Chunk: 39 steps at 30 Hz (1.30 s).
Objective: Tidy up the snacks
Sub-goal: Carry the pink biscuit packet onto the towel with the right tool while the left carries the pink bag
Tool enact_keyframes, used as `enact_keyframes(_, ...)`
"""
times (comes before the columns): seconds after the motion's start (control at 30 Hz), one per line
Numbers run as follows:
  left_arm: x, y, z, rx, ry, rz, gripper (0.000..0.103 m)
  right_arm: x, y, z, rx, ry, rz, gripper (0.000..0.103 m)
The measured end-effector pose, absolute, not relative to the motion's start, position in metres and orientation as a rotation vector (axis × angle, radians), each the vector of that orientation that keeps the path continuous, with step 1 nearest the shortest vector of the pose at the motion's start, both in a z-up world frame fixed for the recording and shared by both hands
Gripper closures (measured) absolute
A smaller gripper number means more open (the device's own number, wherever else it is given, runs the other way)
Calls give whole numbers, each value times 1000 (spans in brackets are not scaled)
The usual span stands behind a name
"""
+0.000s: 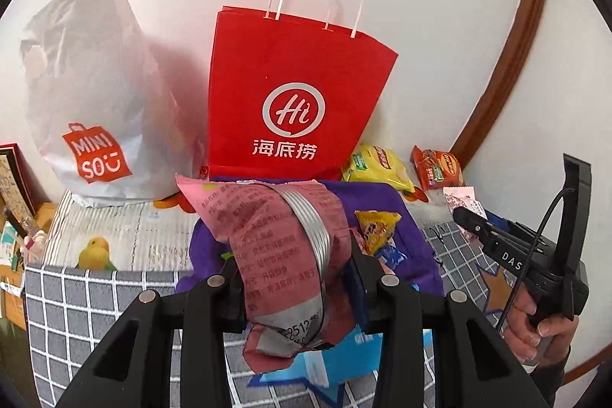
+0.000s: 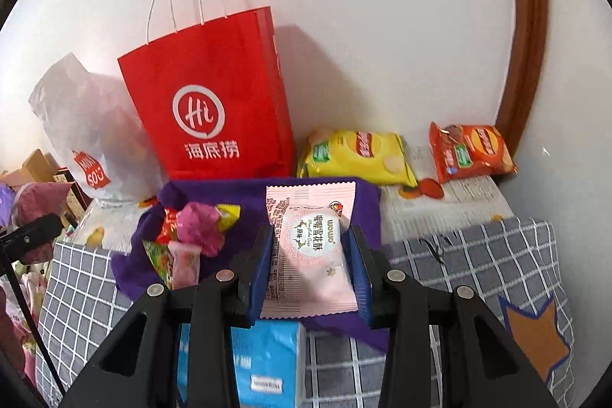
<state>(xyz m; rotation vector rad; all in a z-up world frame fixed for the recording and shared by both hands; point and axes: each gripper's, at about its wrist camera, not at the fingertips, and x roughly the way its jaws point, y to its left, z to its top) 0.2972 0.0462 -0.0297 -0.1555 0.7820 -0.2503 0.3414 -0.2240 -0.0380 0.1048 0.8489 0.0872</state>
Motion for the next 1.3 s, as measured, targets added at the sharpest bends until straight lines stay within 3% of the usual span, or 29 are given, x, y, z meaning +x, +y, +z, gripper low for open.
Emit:
enact_keyframes(0.4, 353, 39, -33, -136, 818, -223, 66, 400, -226, -50, 112, 867, 100, 65)
enact_keyframes(0.9, 402, 20, -104, -161, 951, -274, 66, 437, -237, -121, 94, 1008, 125, 65)
enact_keyframes(1.3, 407, 8, -122, -183, 1022, -368, 66, 441, -219, -155, 51, 1116, 189, 64)
